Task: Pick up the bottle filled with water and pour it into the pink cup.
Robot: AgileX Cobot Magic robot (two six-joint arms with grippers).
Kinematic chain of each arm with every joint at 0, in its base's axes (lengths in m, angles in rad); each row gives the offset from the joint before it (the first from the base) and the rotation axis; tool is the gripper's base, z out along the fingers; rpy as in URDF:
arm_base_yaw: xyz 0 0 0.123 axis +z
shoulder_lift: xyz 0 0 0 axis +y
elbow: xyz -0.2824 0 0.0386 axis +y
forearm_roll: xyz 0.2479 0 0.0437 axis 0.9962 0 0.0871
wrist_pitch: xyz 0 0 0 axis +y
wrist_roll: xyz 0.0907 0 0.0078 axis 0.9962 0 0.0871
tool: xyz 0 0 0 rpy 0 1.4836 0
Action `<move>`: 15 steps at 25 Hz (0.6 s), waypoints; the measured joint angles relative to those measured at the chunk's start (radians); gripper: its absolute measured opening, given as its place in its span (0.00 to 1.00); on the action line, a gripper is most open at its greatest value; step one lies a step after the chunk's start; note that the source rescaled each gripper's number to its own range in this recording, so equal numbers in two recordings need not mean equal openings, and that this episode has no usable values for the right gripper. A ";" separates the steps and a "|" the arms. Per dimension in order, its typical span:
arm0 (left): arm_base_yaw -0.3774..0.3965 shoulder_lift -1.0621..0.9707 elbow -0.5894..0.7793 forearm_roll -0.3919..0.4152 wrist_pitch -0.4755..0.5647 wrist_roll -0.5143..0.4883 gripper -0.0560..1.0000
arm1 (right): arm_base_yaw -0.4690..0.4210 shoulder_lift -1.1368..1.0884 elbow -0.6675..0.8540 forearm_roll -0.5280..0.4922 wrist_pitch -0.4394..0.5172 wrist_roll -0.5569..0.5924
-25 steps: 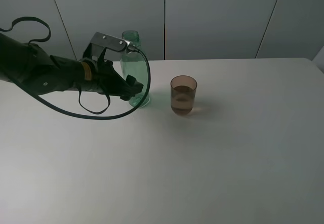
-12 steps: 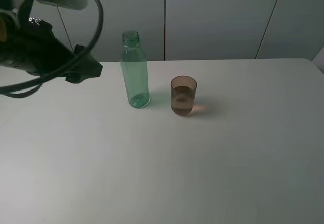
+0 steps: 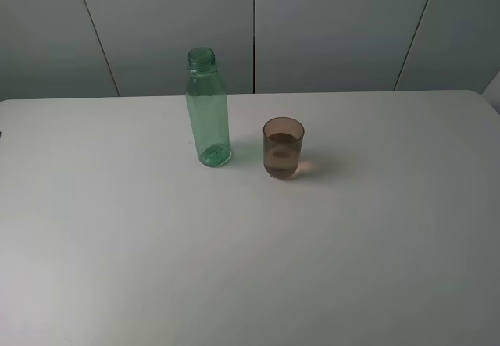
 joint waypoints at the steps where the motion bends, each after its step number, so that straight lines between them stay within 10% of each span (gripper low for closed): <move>1: 0.018 -0.030 0.019 -0.017 0.006 0.000 1.00 | 0.000 0.000 0.000 0.000 0.000 0.000; 15: 0.383 -0.547 0.190 -0.111 0.055 0.165 1.00 | 0.000 0.000 0.000 0.000 0.000 -0.002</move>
